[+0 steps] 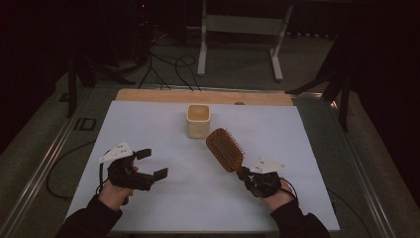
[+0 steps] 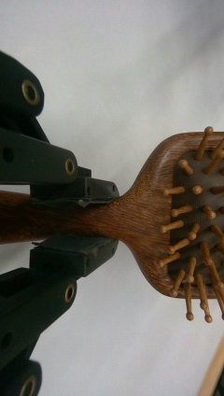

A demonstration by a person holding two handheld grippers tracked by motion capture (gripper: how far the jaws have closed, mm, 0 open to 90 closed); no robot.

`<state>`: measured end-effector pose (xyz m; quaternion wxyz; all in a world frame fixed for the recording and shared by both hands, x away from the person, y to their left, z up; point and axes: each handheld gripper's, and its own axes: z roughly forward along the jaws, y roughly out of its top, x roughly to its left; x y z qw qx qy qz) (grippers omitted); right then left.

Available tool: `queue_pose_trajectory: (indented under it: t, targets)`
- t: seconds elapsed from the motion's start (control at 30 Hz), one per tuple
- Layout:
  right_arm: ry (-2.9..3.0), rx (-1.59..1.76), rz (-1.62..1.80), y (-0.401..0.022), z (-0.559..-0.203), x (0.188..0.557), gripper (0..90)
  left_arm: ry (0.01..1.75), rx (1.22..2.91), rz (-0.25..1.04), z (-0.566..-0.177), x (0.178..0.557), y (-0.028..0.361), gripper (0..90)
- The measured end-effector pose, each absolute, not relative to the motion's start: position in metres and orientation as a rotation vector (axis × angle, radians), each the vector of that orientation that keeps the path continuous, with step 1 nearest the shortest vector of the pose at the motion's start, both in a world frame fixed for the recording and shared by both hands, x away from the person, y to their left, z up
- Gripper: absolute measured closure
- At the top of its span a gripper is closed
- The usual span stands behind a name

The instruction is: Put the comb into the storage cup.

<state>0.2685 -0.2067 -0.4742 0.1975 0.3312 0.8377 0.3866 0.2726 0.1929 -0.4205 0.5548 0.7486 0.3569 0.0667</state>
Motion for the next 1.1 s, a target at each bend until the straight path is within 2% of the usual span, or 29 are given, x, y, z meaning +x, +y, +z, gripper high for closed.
queue_pose_trajectory:
  t: [0.13,0.43,0.77,1.1]
  targets:
    - [2.349,0.932,1.087,-0.207,-0.473,0.269,73.4,0.833,1.763,0.151,-0.410,0.282,0.182,0.0]
    - [2.339,0.920,1.086,-0.206,-0.470,0.267,73.4,0.834,1.711,0.044,-0.399,0.301,0.146,0.1]
    - [2.331,0.907,1.073,-0.204,-0.468,0.266,73.4,0.874,1.637,-0.071,-0.402,0.324,0.109,0.1]
    - [2.323,0.903,1.089,-0.204,-0.466,0.265,73.4,0.917,1.638,-0.085,-0.411,0.336,0.082,0.1]
